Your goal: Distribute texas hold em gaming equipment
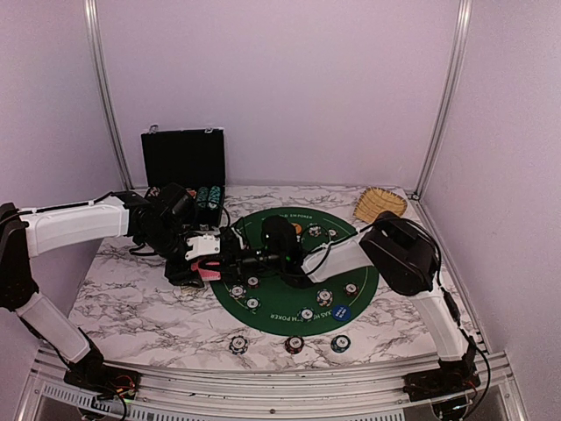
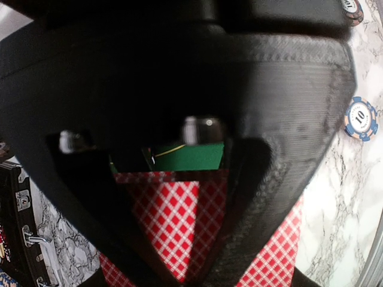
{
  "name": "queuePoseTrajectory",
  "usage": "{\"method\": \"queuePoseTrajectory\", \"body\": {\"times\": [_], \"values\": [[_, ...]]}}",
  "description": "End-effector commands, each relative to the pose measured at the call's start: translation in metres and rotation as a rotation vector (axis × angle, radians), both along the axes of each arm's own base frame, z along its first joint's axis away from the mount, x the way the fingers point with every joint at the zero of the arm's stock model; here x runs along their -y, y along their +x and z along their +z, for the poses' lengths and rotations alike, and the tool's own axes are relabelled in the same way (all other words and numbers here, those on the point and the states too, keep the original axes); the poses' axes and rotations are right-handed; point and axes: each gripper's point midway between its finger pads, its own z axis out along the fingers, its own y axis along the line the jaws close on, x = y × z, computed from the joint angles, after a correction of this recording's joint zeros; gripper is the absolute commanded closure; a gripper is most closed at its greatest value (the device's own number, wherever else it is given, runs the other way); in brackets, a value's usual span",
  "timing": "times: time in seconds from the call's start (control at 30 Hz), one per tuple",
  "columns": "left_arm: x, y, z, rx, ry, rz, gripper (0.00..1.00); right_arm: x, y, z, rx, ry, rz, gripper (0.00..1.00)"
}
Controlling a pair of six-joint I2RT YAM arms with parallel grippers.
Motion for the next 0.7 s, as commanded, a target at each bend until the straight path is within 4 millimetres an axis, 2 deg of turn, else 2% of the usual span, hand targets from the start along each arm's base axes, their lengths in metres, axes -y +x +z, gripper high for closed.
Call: {"method": "queuePoseTrajectory", "body": {"times": [0.0, 0.13, 0.3, 0.67], "values": [[0.0050, -0.0071, 0.0085, -0.002, -0.034, -0.038, 0.45, -0.0041, 0.0019, -0.0094, 0.001, -0.034, -0.004, 0.70], [0.0046, -0.0085, 0.0089, -0.003, -0.037, -0.038, 0.47, -0.0046, 0.0024, -0.0064, 0.004, -0.029, -0.005, 0.57], [0.0023, -0.0087, 0.0046, -0.008, -0.022, -0.033, 0.48, -0.0054, 0.0029, -0.0028, 0.009, -0.023, -0.004, 0.48], [-0.0007, -0.0074, 0.0008, -0.007, -0.003, -0.021, 0.48, -0.0053, 0.0031, -0.0050, 0.016, -0.043, 0.002, 0.39]]}}
